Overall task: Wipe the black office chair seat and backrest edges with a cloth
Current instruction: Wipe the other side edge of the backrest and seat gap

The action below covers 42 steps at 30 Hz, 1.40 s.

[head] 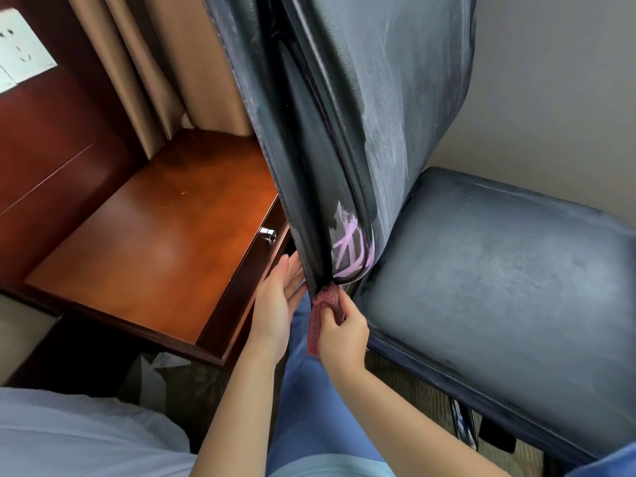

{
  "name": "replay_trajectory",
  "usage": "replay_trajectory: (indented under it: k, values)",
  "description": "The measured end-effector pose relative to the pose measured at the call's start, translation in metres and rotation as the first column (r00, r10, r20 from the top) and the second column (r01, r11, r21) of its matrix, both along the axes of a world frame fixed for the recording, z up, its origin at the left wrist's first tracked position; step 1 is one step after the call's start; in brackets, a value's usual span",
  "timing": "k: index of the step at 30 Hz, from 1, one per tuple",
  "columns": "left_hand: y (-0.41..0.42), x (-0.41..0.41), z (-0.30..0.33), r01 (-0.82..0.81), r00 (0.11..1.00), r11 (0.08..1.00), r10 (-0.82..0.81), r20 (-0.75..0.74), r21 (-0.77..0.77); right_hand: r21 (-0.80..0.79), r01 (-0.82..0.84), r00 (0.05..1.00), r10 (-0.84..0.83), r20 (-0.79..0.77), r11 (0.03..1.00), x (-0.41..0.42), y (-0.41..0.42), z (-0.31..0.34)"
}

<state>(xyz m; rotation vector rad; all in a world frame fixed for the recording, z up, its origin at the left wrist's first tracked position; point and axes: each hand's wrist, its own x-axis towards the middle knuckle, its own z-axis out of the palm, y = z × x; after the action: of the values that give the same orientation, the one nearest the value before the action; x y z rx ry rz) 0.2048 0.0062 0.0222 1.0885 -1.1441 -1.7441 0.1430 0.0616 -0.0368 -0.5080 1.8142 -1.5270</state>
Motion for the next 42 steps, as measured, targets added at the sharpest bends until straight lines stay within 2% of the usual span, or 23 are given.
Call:
replay_trajectory:
  k: [2,6,12,17,22,28,32,36,37,40,42]
  values:
    - [0.001,-0.001,-0.001,-0.001,1.0,1.0,0.001,0.004,-0.005,-0.004,0.013,1.0,-0.013,-0.013,1.0,-0.002,-0.001,0.0]
    - [0.003,-0.002,-0.001,0.011,1.0,1.0,-0.011,-0.029,-0.004,-0.127,0.006,0.999,-0.013,-0.05,0.992,0.009,0.001,0.006]
    - [0.011,-0.009,0.008,-0.024,0.999,0.999,0.023,-0.03,-0.044,0.049,-0.04,0.999,0.042,-0.035,0.998,-0.006,-0.004,-0.01]
    - [0.017,-0.009,0.004,-0.04,0.998,0.999,0.04,-0.056,0.002,-0.052,-0.015,0.996,0.01,-0.091,0.999,0.004,-0.001,-0.004]
    - [0.019,-0.006,-0.002,-0.058,0.998,0.997,0.058,-0.012,0.048,0.101,0.002,0.996,-0.011,0.09,0.995,-0.007,-0.004,-0.008]
    - [0.019,-0.008,-0.001,-0.031,0.998,0.999,0.031,-0.056,-0.013,0.073,0.012,0.995,-0.019,0.093,0.997,0.005,-0.004,-0.012]
    - [0.018,-0.01,-0.003,-0.034,0.998,0.998,0.031,-0.057,-0.058,0.204,0.031,0.995,-0.05,0.088,0.979,-0.007,-0.016,-0.017]
    - [0.014,-0.014,-0.004,-0.025,1.0,0.995,0.024,-0.011,-0.1,0.361,0.023,0.96,-0.121,0.252,0.932,-0.018,-0.03,-0.025]
    - [0.013,-0.014,-0.006,-0.023,1.0,0.994,0.024,0.006,-0.104,0.377,0.011,0.961,-0.114,0.252,0.926,-0.019,-0.031,-0.025]
    - [0.006,-0.01,-0.014,-0.002,0.999,0.993,0.008,0.052,-0.118,0.313,0.039,0.982,-0.094,0.161,0.949,-0.006,-0.027,-0.024]
    - [0.005,-0.01,-0.019,0.017,0.997,0.993,-0.009,0.073,-0.113,0.249,0.058,0.978,-0.105,0.18,0.967,0.006,-0.024,-0.022]
